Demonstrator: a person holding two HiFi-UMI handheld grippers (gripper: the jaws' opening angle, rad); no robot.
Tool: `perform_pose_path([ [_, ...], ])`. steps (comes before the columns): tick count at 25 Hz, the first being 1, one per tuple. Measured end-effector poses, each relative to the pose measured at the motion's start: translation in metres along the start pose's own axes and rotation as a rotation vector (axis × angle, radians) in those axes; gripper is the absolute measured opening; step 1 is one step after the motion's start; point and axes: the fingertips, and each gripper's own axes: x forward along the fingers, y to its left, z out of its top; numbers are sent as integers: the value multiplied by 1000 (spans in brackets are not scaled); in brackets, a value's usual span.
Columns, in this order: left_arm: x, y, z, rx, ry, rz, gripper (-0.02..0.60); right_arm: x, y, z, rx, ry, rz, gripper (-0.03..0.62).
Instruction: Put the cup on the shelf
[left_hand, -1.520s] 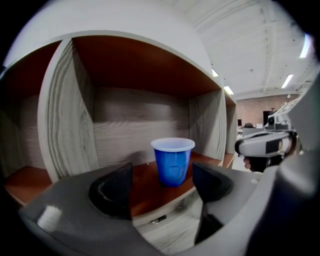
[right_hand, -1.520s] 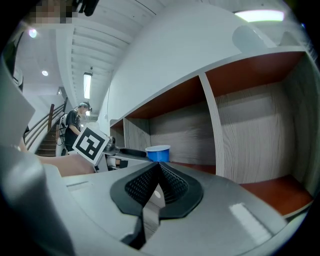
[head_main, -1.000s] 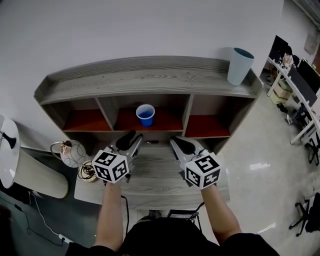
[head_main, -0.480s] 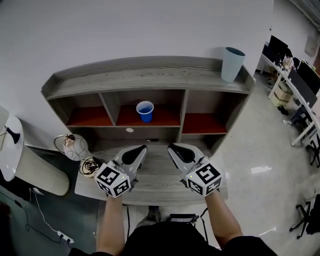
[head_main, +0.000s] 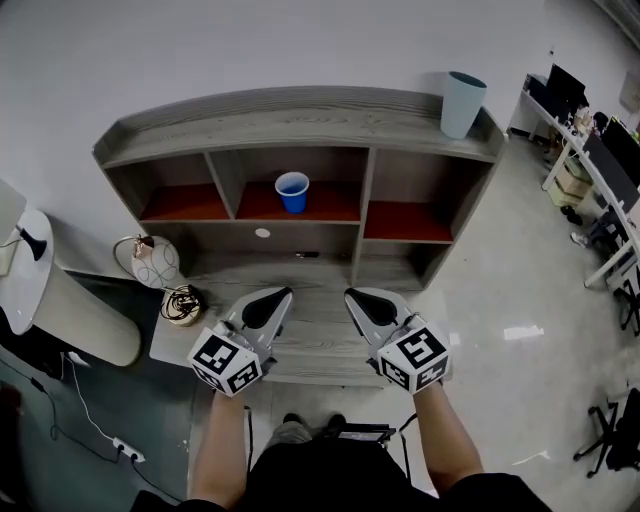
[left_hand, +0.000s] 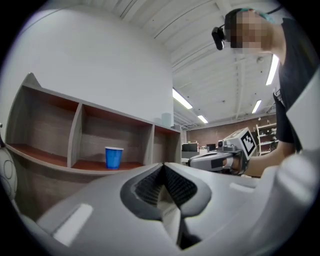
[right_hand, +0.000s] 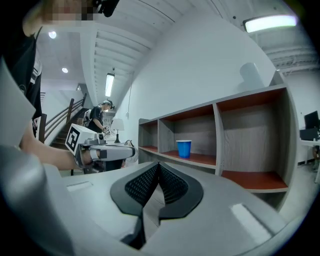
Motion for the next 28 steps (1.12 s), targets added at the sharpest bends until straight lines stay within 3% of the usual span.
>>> perform_pose_path([
  [4, -7, -8, 2, -19, 1, -11, -2, -16, 4, -3, -29, 16, -37, 12],
  [10, -33, -24, 0, 15, 17, -40, -2, -28, 28, -8, -14, 38, -60, 12],
  [28, -183, -86, -41, -27, 62, -77, -2, -88, 169, -44, 25, 117, -192, 12],
])
